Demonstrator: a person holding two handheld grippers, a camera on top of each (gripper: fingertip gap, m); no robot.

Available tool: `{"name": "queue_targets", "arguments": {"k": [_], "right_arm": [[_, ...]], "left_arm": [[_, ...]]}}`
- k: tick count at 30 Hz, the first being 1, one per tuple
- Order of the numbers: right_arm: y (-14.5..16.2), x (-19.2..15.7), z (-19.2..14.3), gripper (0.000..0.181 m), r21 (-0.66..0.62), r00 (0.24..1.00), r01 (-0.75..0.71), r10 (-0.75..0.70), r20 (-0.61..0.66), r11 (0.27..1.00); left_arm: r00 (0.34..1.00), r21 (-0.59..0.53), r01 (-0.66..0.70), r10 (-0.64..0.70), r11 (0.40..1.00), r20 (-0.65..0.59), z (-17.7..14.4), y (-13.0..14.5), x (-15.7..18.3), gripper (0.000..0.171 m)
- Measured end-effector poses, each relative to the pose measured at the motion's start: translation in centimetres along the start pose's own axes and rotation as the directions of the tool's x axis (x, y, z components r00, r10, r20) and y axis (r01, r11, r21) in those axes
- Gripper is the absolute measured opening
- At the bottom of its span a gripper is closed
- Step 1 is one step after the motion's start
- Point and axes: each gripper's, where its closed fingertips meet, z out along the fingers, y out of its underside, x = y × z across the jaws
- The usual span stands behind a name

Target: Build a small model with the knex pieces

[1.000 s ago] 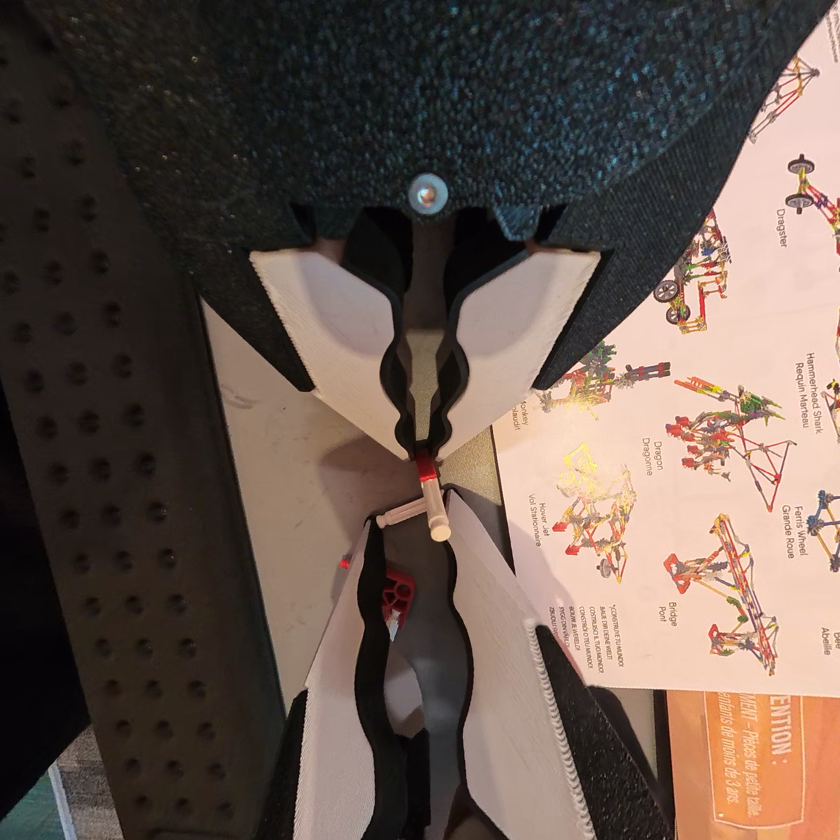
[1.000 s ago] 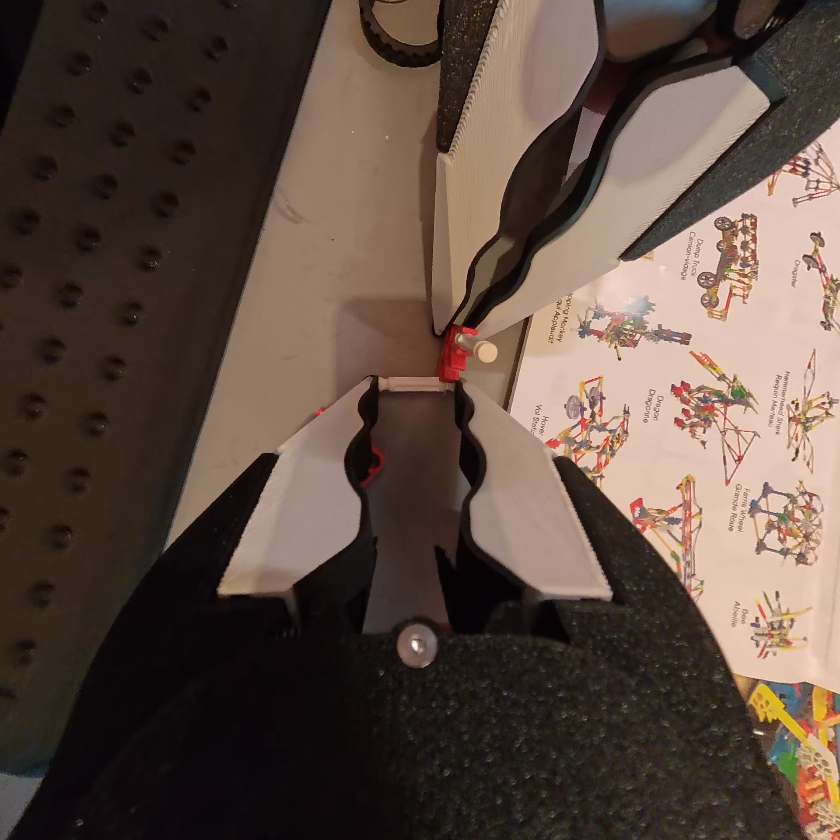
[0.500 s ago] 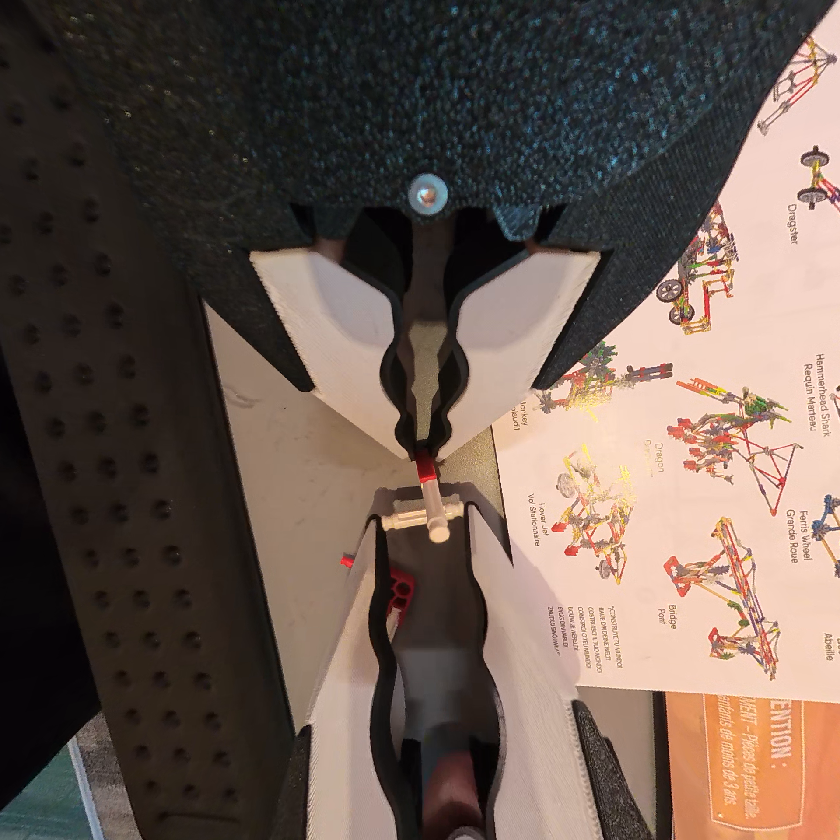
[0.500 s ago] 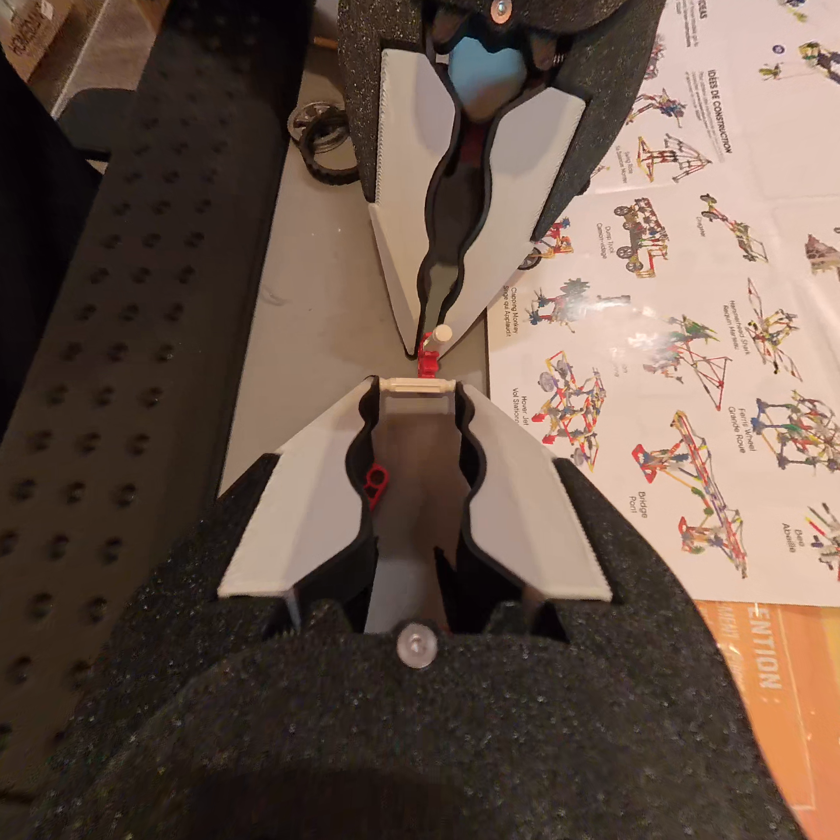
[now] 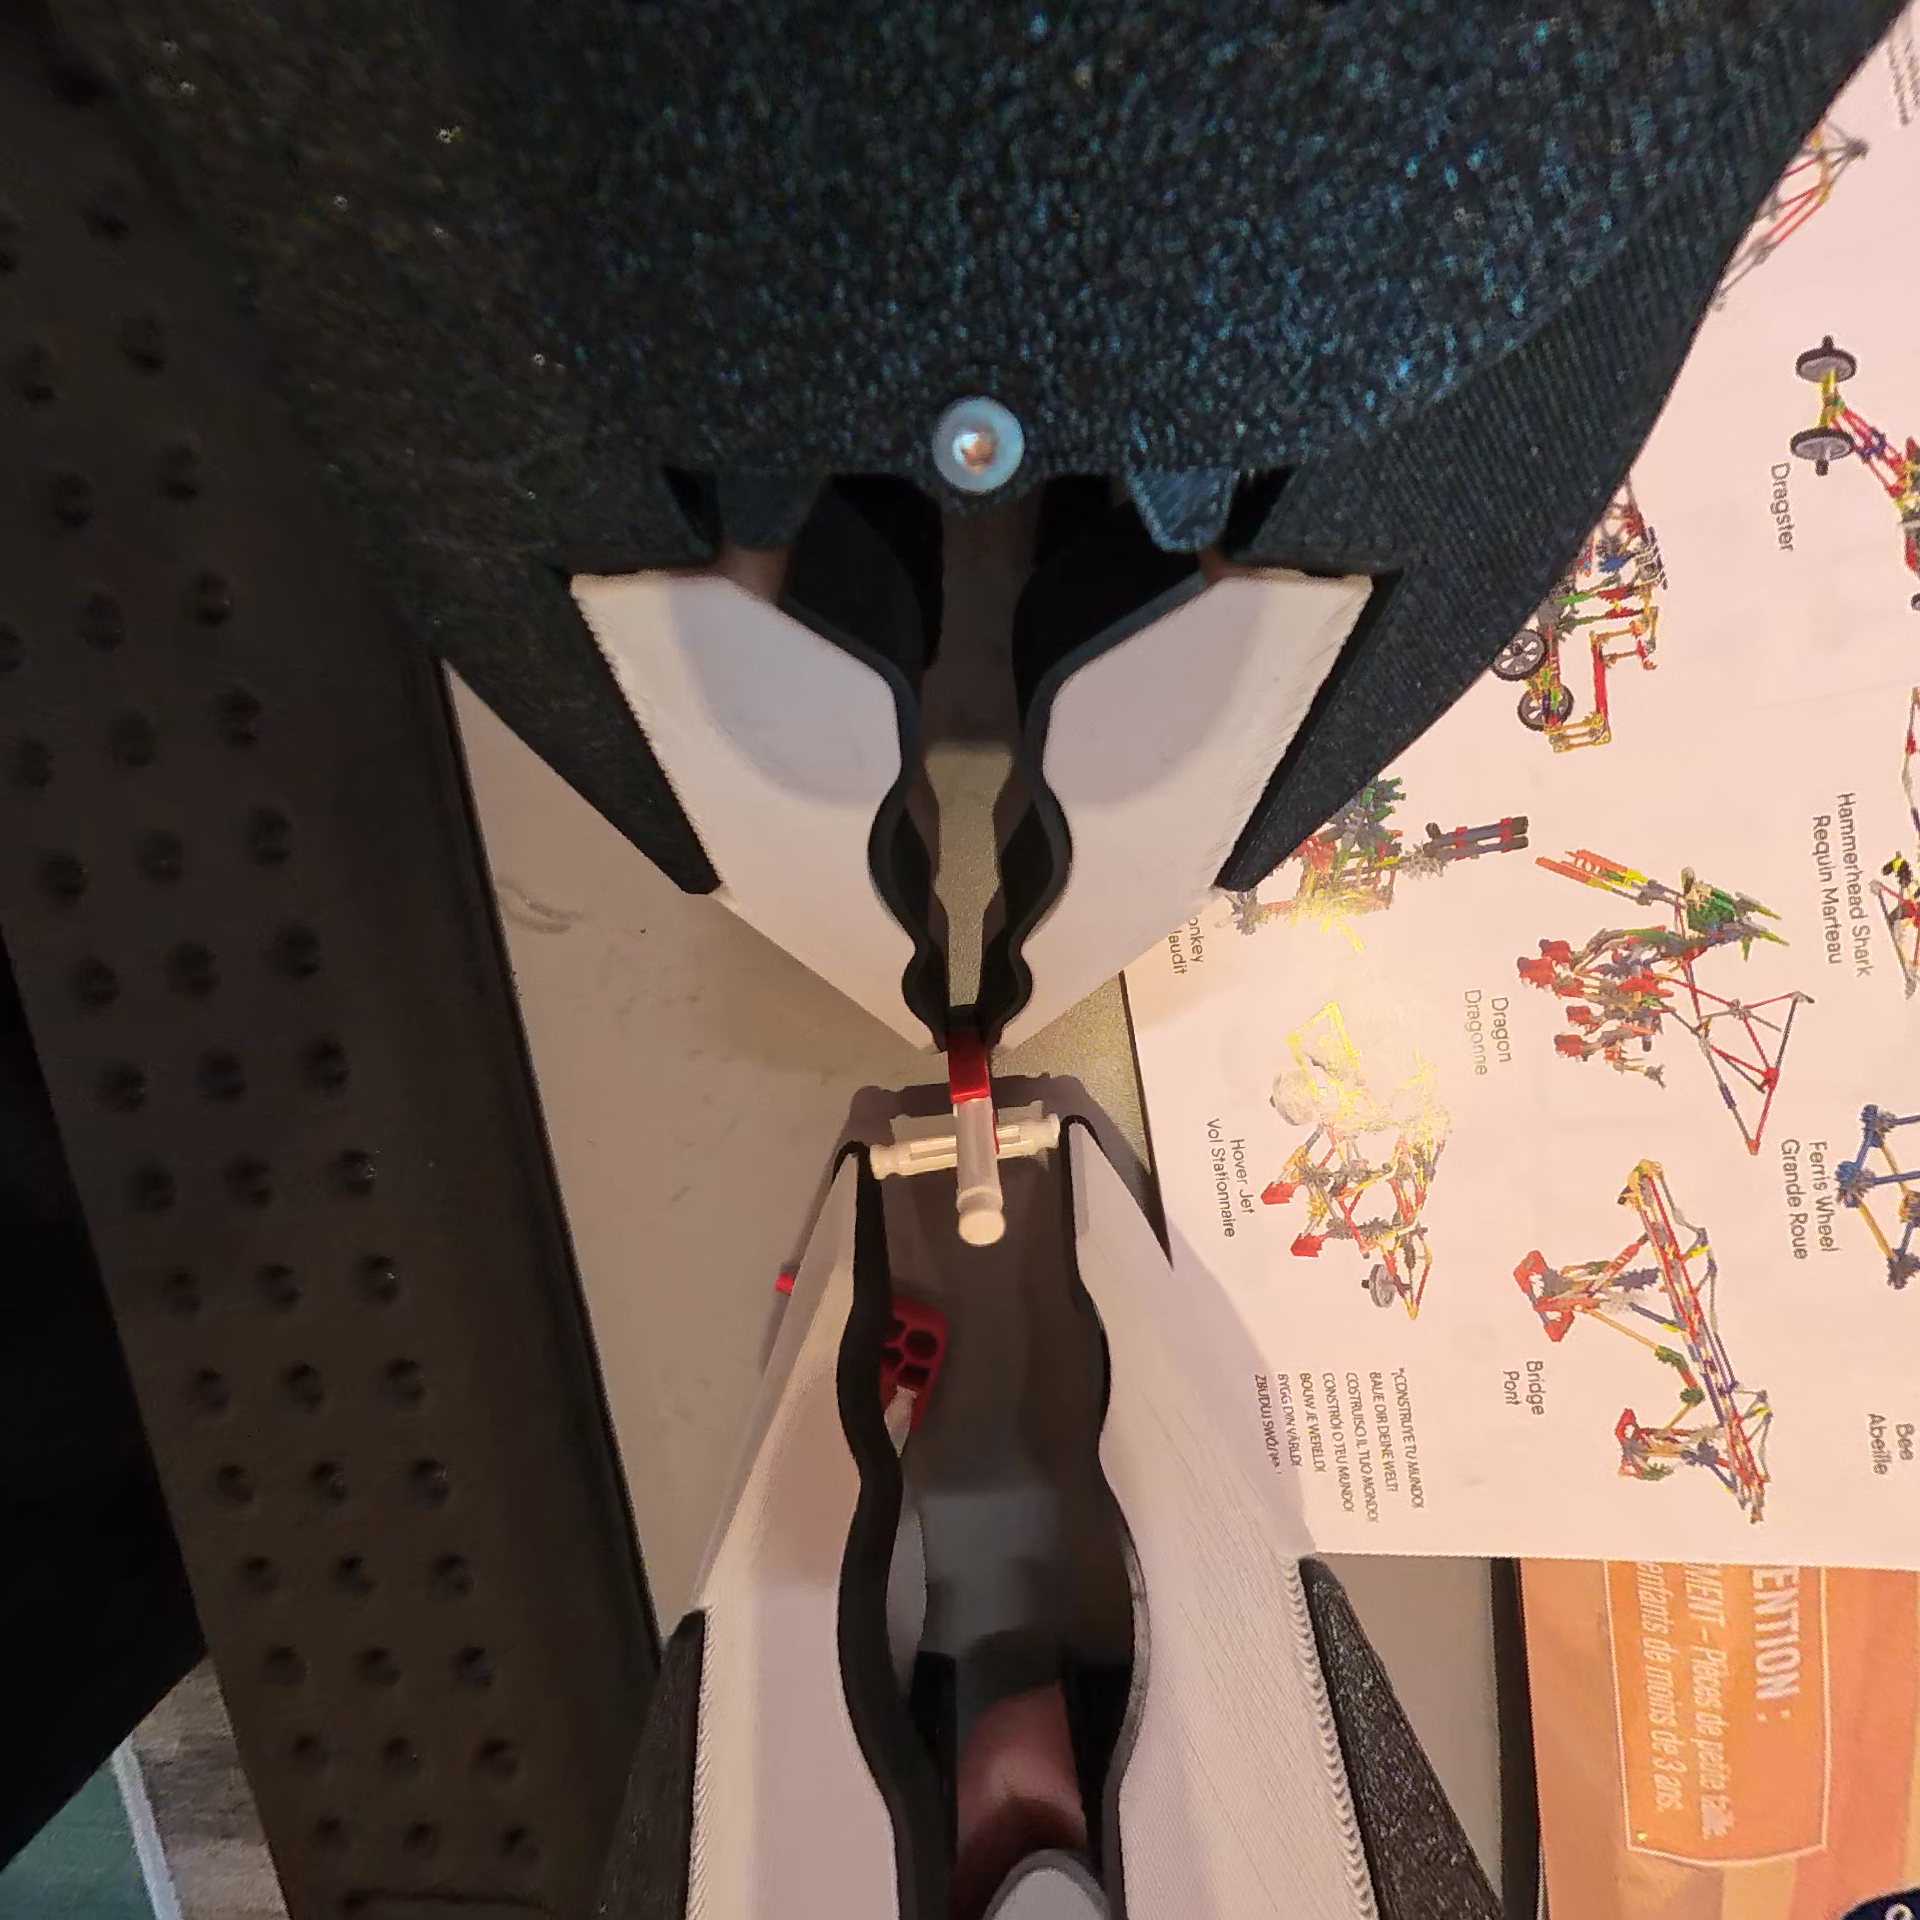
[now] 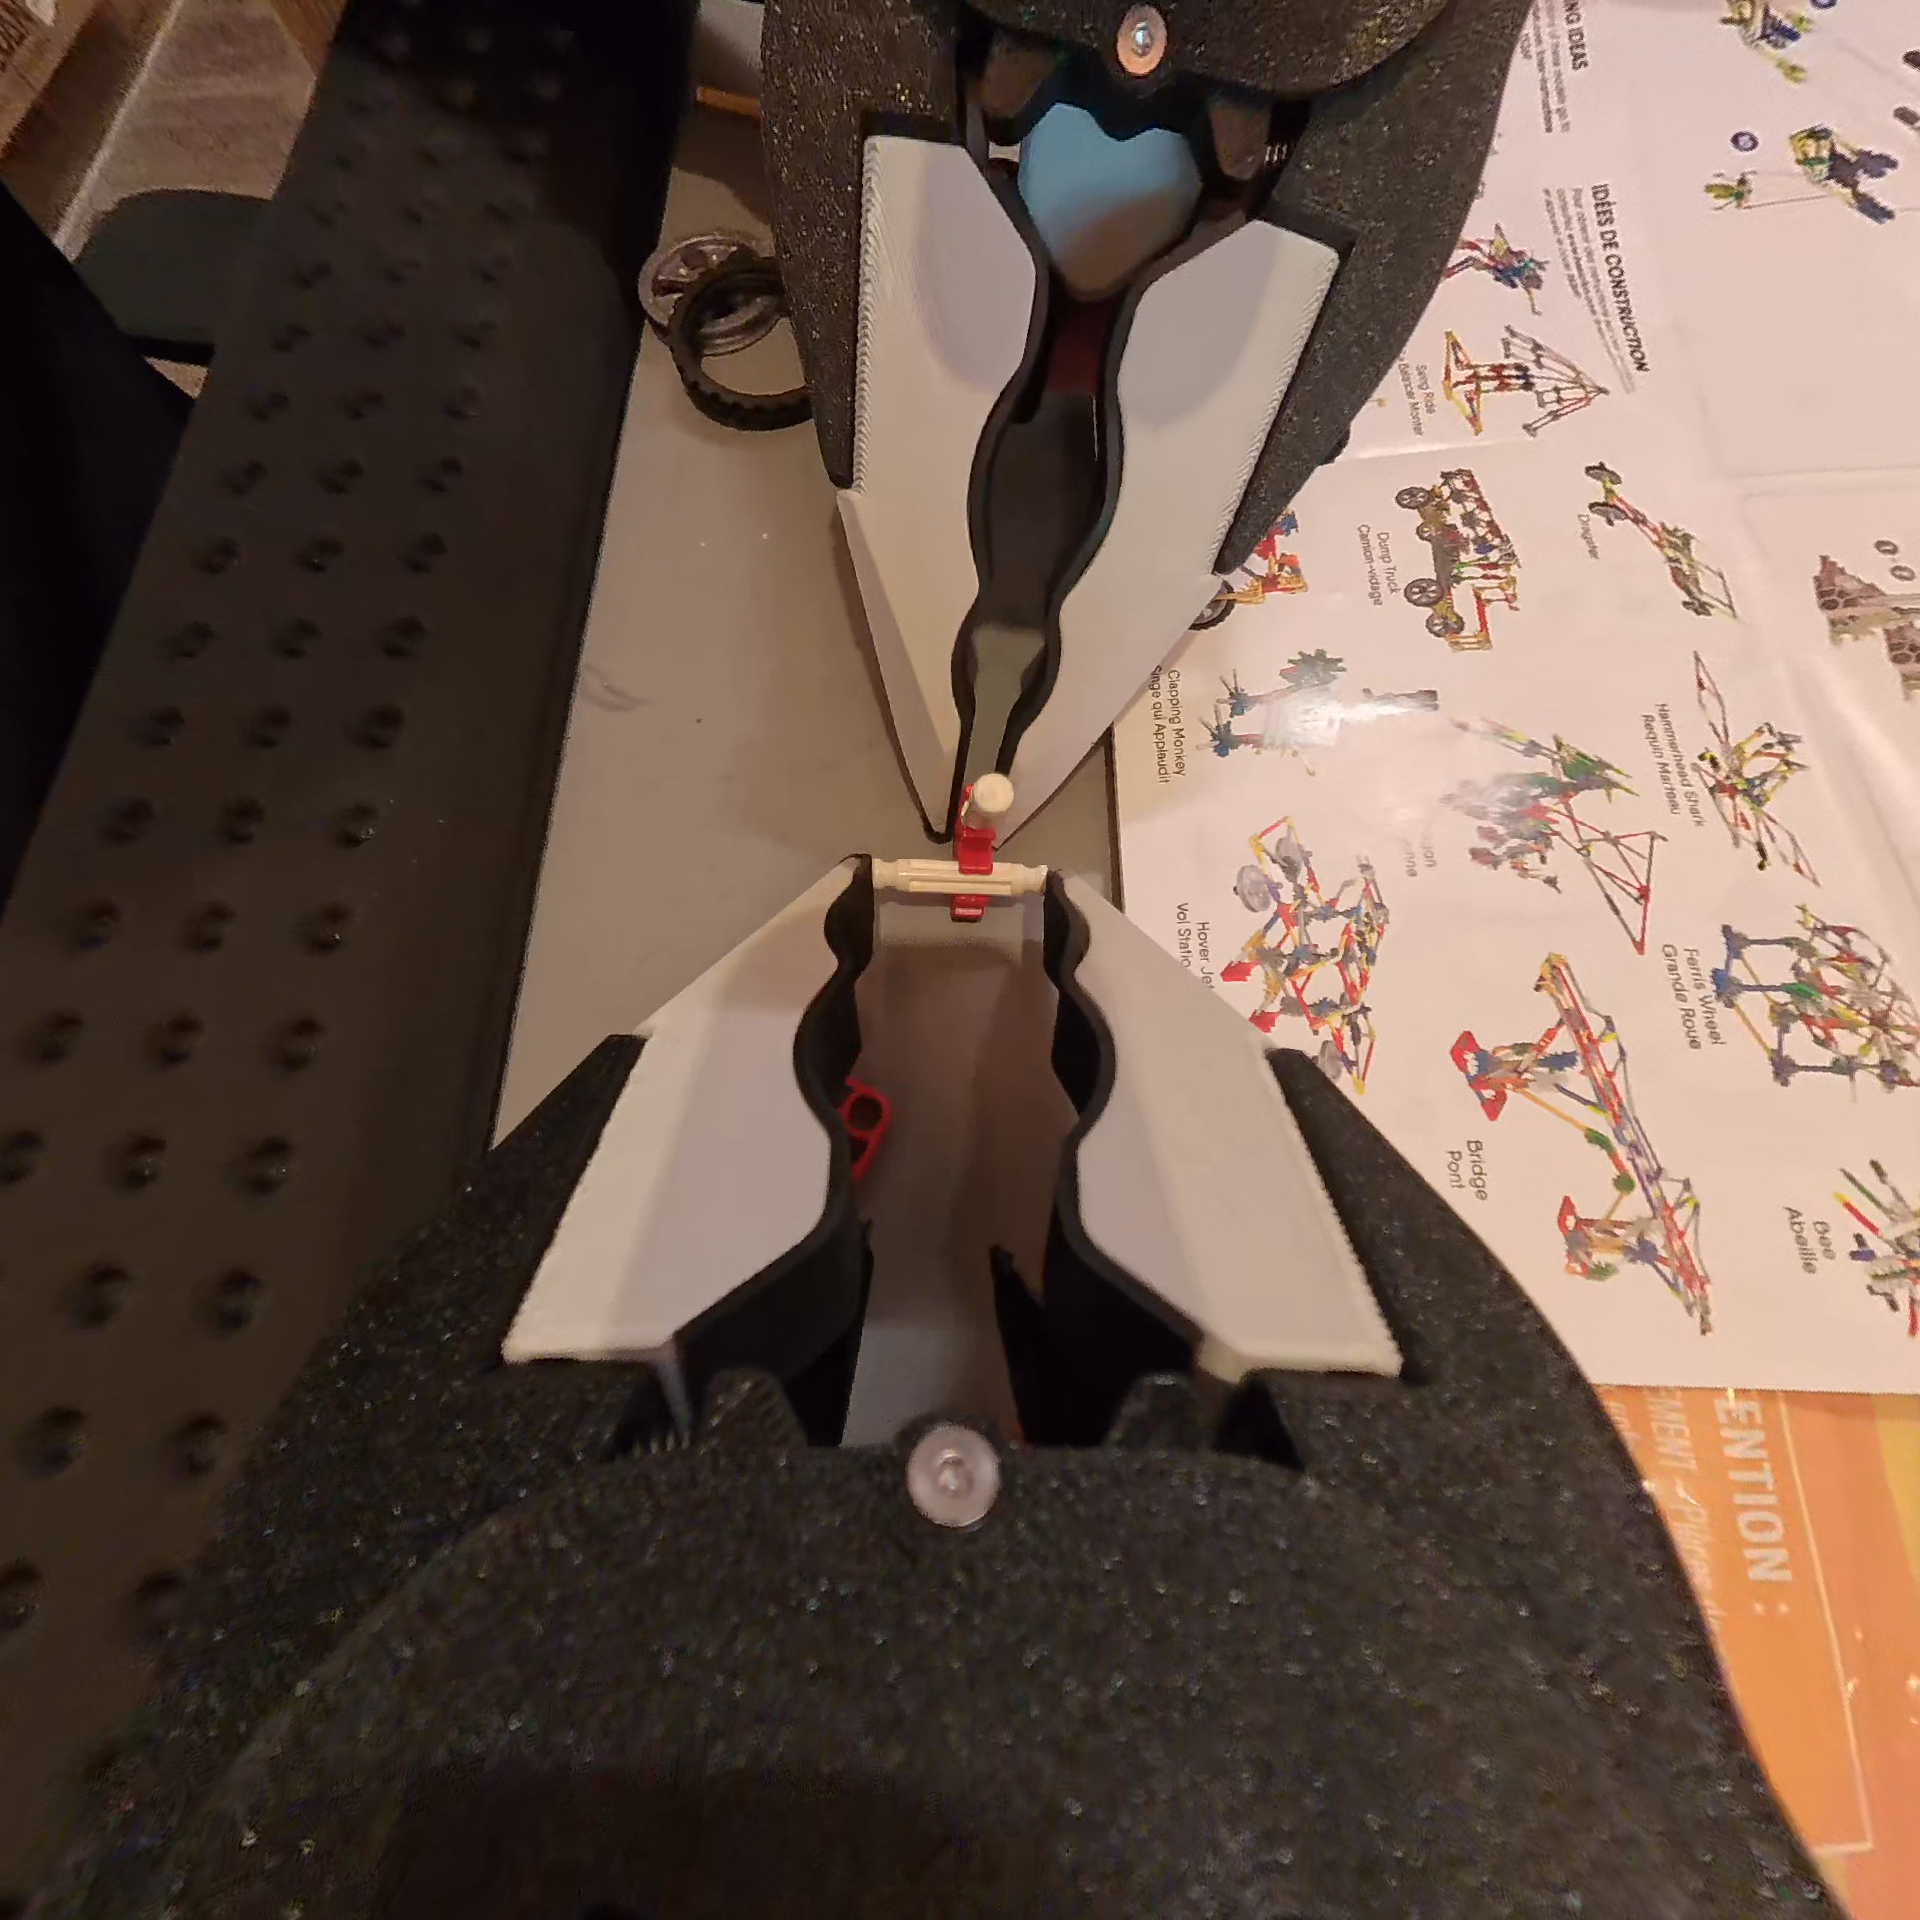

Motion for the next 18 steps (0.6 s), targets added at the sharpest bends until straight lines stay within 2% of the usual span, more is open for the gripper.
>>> {"name": "queue_targets", "arguments": {"k": [18], "right_arm": [[0.03, -0.08, 0.18, 0.03, -0.065, 0.998, 0.046, -0.049, -0.045, 0.997]], "left_arm": [[0.995, -0.03, -0.036, 0.039, 0.999, 0.088, 0.19, -0.16, -0.03, 0.0]]}}
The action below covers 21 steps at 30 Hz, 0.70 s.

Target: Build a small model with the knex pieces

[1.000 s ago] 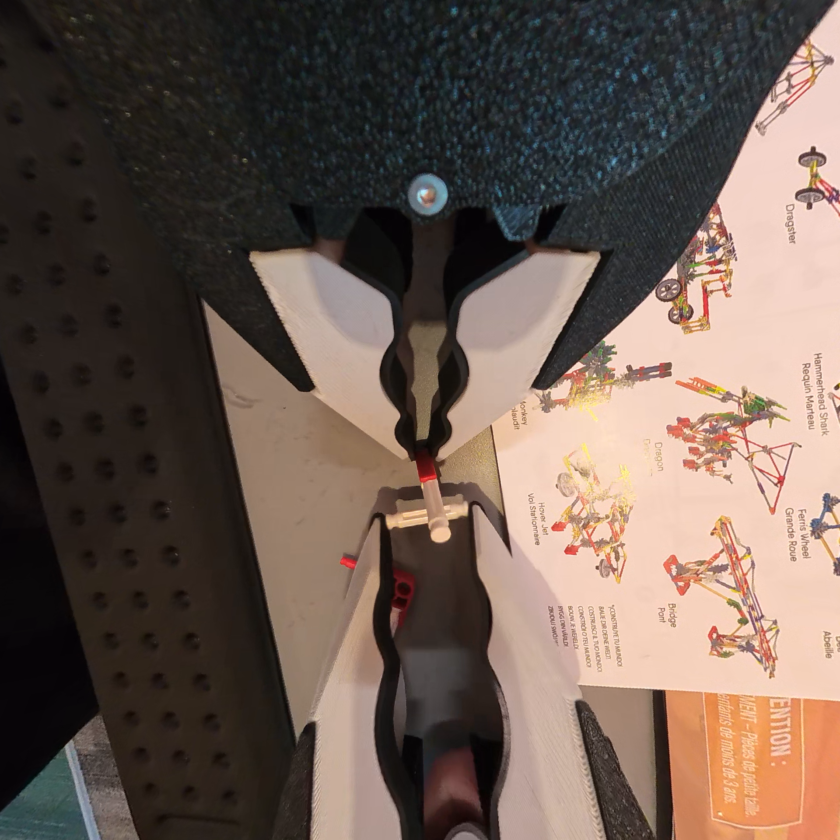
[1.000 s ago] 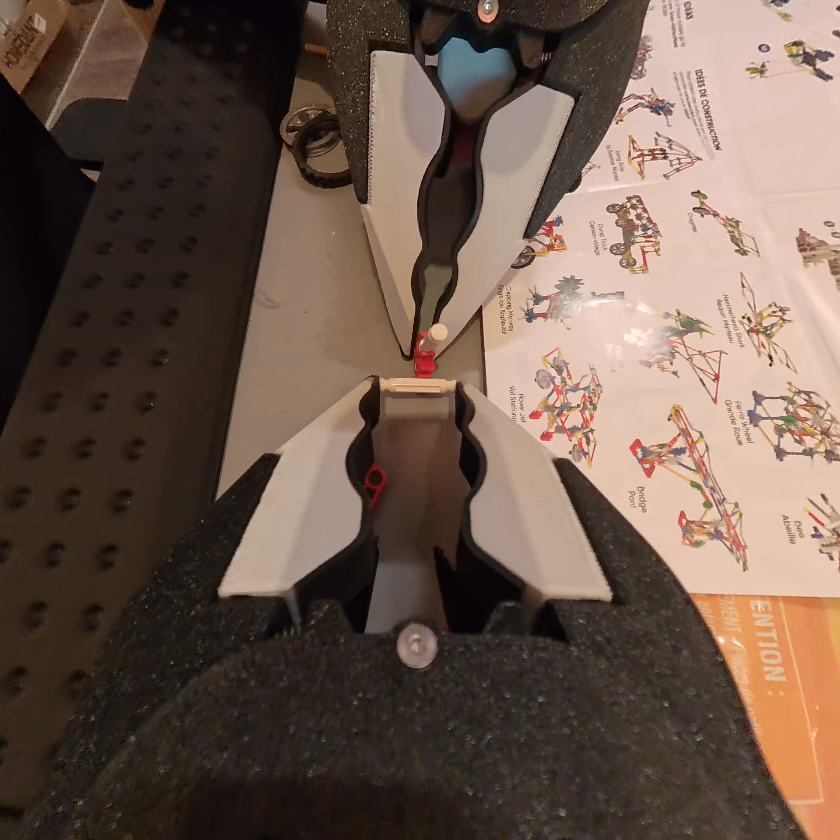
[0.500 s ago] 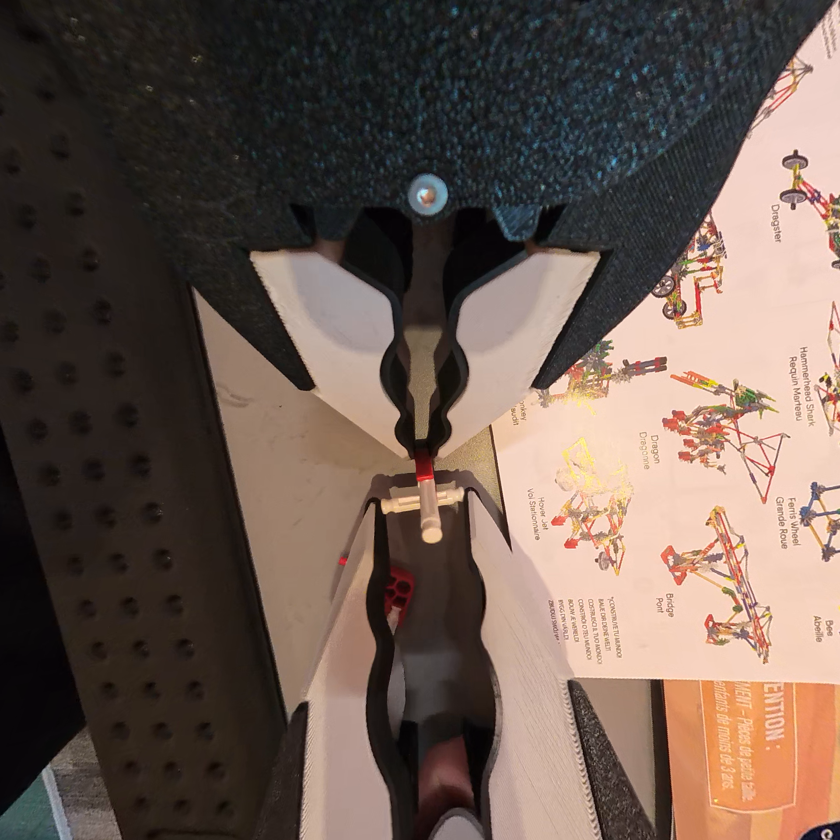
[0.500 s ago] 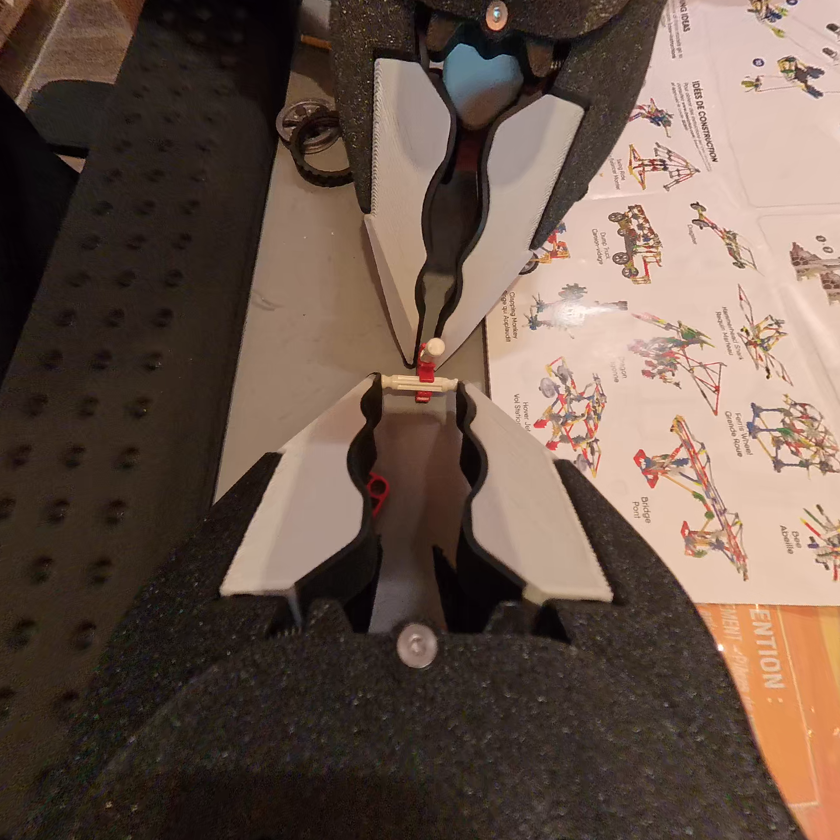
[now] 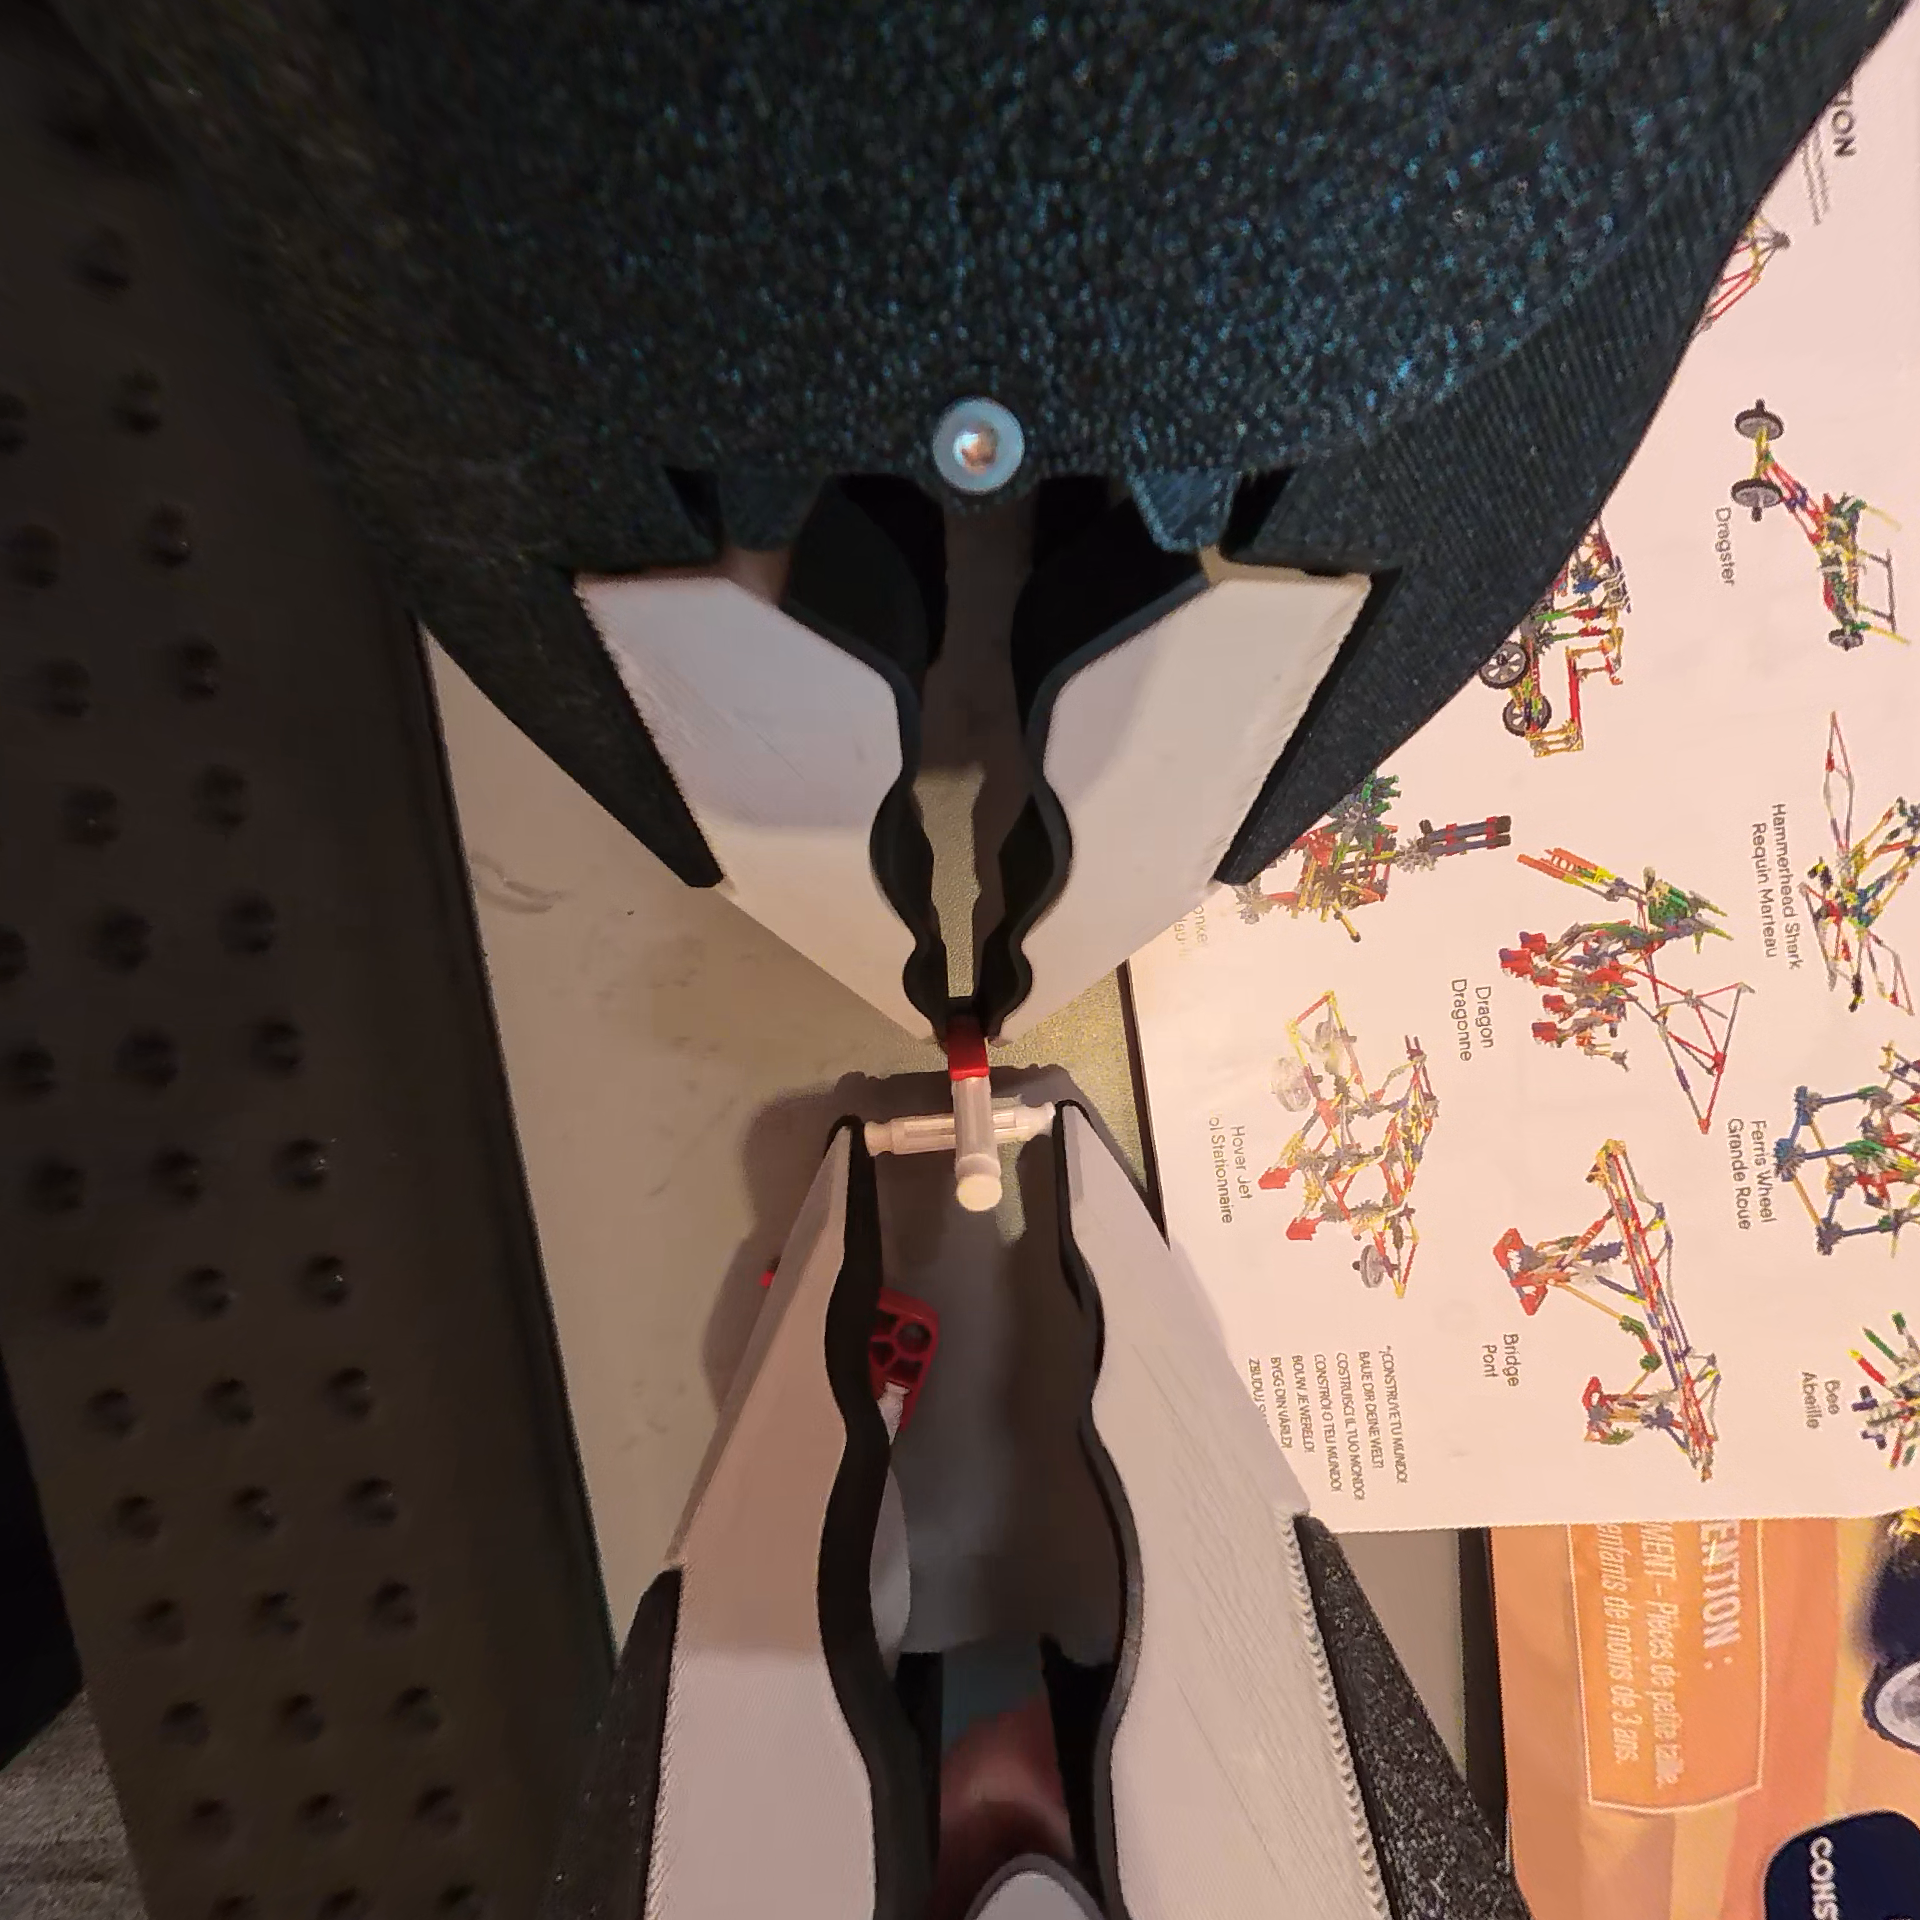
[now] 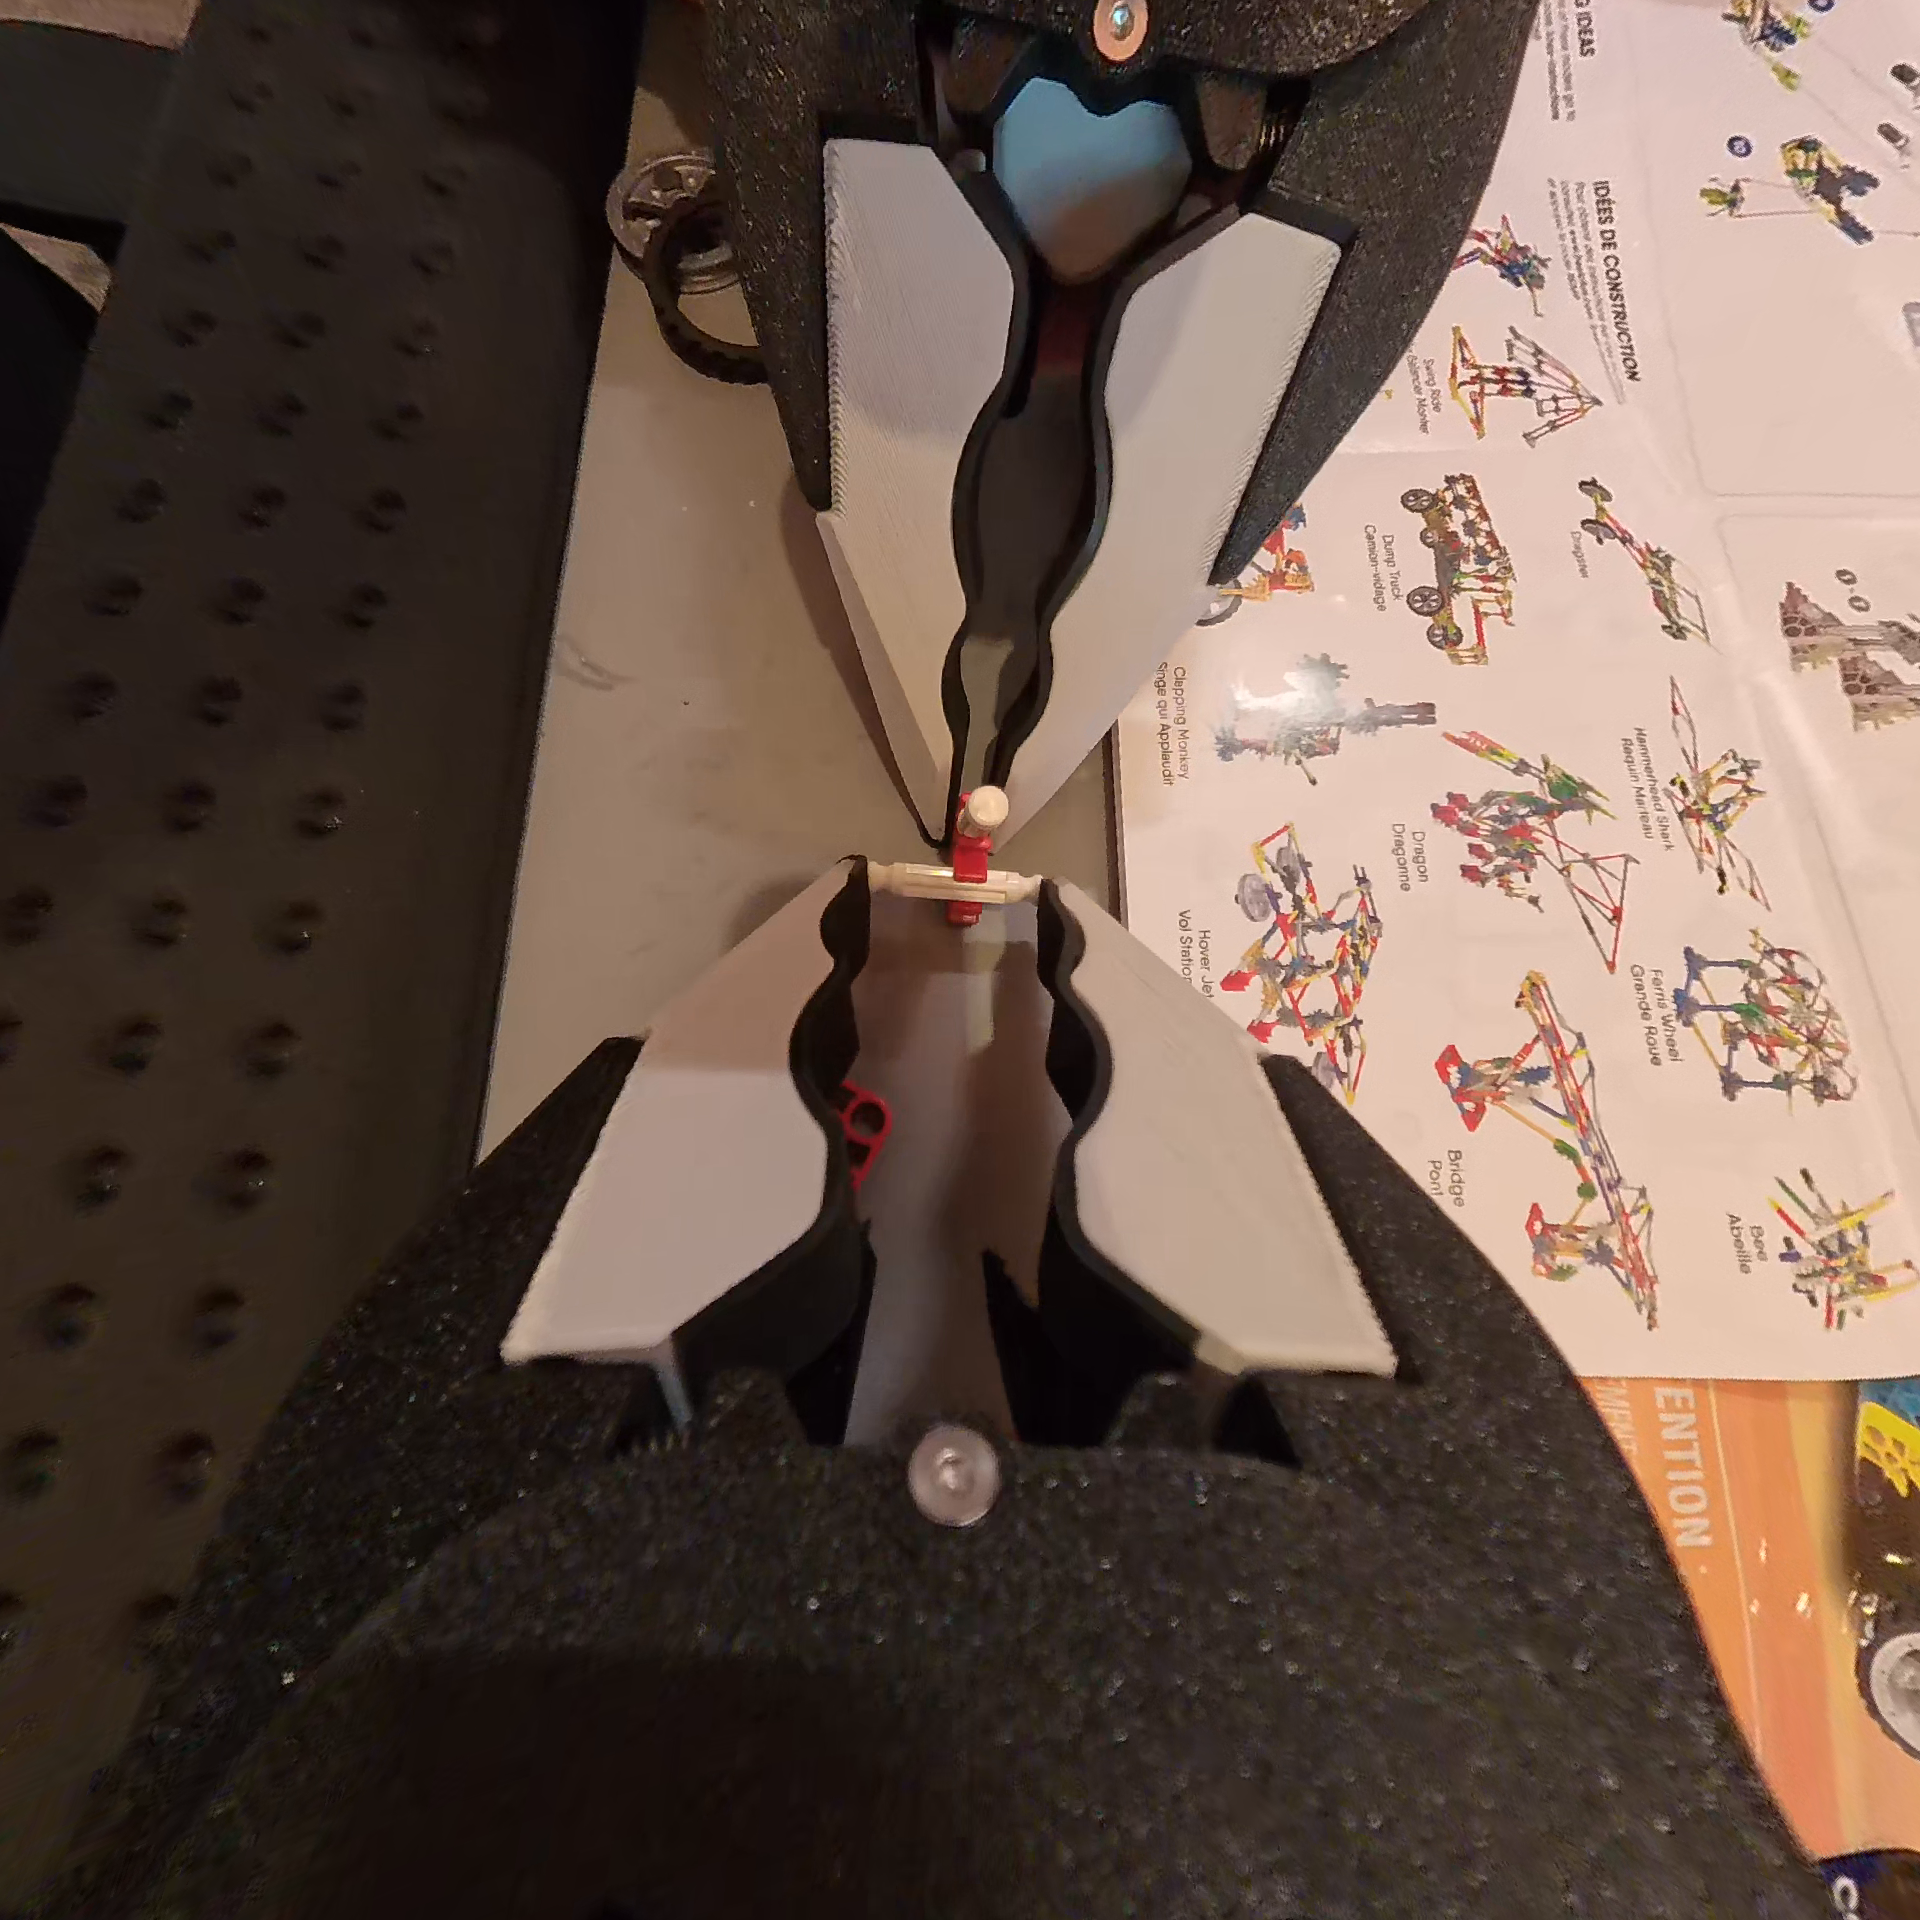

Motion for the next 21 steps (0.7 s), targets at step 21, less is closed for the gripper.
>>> {"name": "queue_targets", "arguments": {"k": [21], "right_arm": [[-0.25, -0.22, 0.59, 0.03, -0.083, 0.997, 0.022, -0.028, -0.076, 0.996]], "left_arm": [[0.999, -0.018, -0.011, 0.012, 1.0, 0.042, 0.18, -0.11, -0.04, 0.0]]}}
